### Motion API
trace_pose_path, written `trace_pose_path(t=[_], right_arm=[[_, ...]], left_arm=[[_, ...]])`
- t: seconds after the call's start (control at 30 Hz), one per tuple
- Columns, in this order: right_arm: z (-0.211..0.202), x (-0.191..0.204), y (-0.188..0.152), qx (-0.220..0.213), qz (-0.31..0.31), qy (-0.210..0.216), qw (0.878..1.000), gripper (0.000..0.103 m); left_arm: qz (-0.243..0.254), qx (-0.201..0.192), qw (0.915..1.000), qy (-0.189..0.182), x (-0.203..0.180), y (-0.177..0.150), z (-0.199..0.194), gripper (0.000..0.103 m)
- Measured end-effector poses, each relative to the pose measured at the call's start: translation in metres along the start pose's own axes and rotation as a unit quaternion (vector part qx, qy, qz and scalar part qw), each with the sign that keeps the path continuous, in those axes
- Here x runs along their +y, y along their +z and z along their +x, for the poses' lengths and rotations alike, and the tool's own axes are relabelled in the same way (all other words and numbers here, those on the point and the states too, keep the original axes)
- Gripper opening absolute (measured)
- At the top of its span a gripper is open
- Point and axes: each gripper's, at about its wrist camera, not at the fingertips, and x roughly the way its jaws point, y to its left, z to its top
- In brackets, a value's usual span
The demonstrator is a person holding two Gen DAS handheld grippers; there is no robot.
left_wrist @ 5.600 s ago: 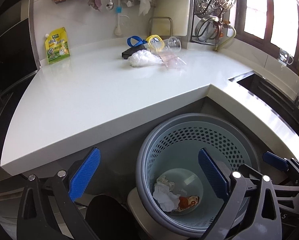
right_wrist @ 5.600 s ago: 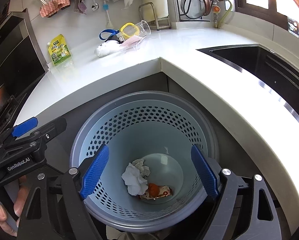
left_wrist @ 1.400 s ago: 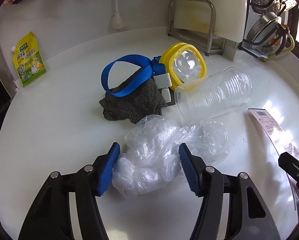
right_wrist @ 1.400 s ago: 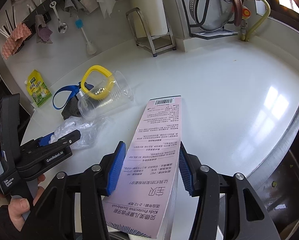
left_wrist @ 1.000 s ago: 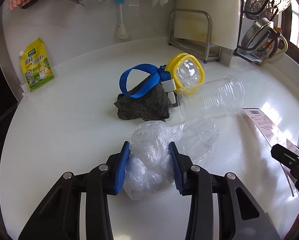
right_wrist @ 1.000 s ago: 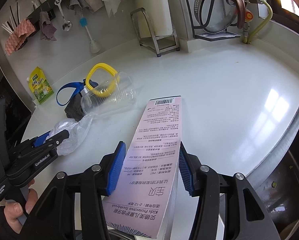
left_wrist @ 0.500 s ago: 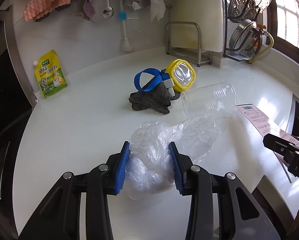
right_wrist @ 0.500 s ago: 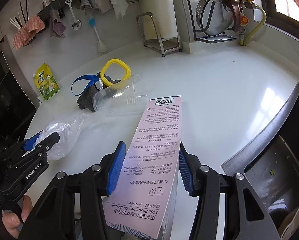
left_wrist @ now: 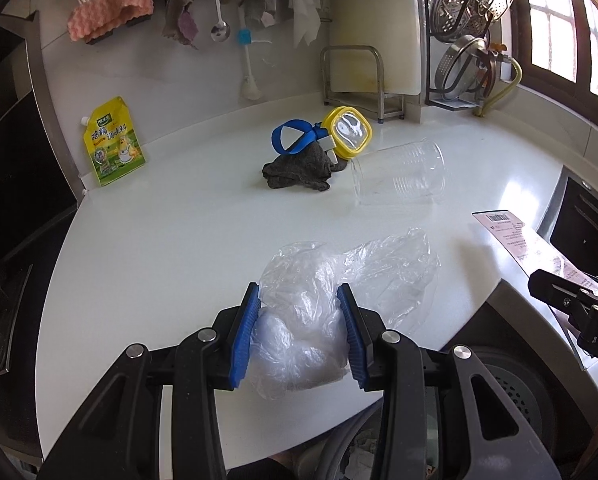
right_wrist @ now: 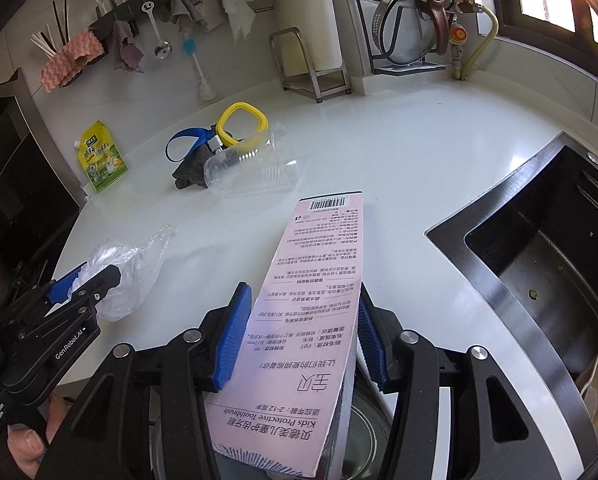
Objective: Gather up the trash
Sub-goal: 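Carry the pink sleeve and plastic bag over the grey trash bin with both tools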
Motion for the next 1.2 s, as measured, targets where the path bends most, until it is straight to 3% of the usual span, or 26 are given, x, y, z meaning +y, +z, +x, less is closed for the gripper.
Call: trace_pose_path(t=[0.7, 1.2], right_arm=[[-0.062, 0.018, -0.070, -0.015, -0.007, -0.001, 1.000, 0.050], [-0.089, 0.024, -0.103, -0.020, -0.011, -0.007, 1.000, 0.050]], left_arm=[[0.014, -0.012, 0.9997, -0.015, -0.013, -0.054, -0.063, 0.039], [0.022, -0.002, 0.9995, -0.024, -0.016, -0.083, -0.083, 0.039]])
